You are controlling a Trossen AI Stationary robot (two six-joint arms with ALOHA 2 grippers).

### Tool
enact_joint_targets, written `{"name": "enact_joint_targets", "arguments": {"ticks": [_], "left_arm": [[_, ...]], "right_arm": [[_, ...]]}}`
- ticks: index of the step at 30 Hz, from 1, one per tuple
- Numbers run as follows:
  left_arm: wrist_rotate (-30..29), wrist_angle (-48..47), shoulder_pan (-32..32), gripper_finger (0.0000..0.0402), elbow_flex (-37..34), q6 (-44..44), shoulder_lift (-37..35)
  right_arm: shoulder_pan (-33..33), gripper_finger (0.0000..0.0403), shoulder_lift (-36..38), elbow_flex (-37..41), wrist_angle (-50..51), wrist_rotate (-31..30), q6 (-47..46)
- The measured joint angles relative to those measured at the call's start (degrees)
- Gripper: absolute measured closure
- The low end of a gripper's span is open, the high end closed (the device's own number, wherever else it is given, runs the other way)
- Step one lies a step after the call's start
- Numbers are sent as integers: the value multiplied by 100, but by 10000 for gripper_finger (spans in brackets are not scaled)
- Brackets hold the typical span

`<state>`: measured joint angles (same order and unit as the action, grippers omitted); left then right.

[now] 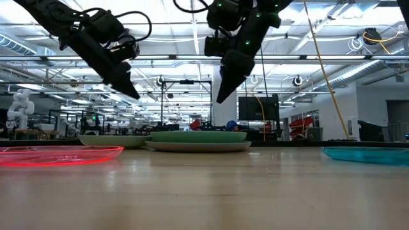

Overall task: Stack plastic plates
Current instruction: Stack the light green plate on the dark blue plate

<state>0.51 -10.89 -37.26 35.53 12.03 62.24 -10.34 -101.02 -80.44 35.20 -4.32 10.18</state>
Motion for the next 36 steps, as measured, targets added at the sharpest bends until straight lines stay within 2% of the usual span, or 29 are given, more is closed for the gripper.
{"name": "enact_joint_targets", "arguments": {"ticks": [7, 11, 17, 22, 29, 32, 36], "left_arm": [[38, -365, 75, 337, 2, -209, 0], [83, -725, 239, 337, 4, -444, 0], [287, -1382, 799, 336, 4, -881, 0], [430, -1580, 1426, 336, 66, -1121, 0], [353, -2790, 1916, 336, 1069, -1536, 153], [321, -3184, 1974, 336, 1532, -1315, 389], [-36, -4208, 1961, 336, 1816, -750, 826]], "right_arm": [[49, 293, 923, 1009, -935, -29, -211], [25, 293, 1644, 1685, -1922, -48, -53], [-41, 293, 2679, 2563, -3059, -338, 344], [-58, 293, 3302, 2909, -3149, -334, 544], [-96, 294, 3769, 3042, -3166, -334, 672], [-138, 294, 3780, 3068, -3159, -332, 705], [-229, 294, 3739, 3068, -3117, -324, 754]]}}
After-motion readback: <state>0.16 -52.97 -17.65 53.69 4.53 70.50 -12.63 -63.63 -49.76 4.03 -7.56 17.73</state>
